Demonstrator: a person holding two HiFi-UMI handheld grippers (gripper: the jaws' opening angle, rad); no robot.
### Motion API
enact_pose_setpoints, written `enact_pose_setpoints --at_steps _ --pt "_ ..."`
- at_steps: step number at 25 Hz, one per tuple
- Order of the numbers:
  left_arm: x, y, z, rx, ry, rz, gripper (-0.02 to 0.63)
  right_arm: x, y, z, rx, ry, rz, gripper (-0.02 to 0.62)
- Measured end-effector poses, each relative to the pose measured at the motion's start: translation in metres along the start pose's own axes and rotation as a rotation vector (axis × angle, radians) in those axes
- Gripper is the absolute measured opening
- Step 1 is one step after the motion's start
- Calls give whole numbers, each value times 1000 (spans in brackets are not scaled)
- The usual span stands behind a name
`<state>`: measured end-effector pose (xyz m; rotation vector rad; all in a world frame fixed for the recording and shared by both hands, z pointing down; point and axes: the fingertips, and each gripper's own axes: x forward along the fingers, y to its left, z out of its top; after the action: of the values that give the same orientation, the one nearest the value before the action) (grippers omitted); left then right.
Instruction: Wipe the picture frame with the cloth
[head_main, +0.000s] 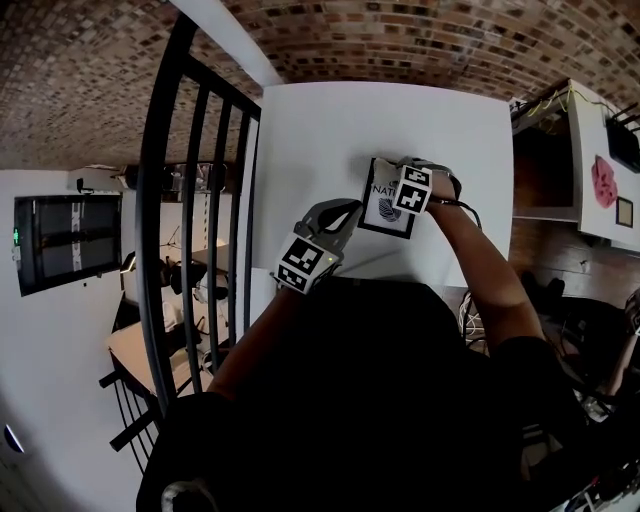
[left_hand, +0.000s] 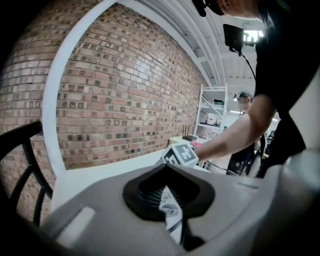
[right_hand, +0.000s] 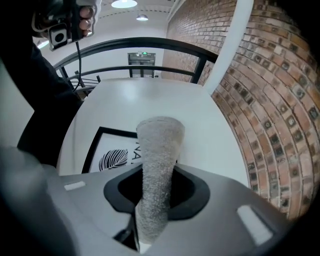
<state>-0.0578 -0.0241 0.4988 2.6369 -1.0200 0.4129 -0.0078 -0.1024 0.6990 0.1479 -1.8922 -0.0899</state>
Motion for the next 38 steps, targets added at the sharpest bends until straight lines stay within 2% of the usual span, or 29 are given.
enact_pose_setpoints --at_steps 6,10,22,34,38 --pt "-6 3 -5 5 5 22 2 18 25 31 -50 0 51 98" --pt "-8 7 -11 6 11 29 2 24 39 37 -74 4 76 98" --pt "3 -5 -4 -9 18 -26 2 13 48 -10 -3 49 63 98" --pt "22 -15 -3 29 21 -58 2 -7 40 -73 80 100 28 98" --pt "23 -18 -2 15 32 -65 2 -12 34 -74 96 94 15 98"
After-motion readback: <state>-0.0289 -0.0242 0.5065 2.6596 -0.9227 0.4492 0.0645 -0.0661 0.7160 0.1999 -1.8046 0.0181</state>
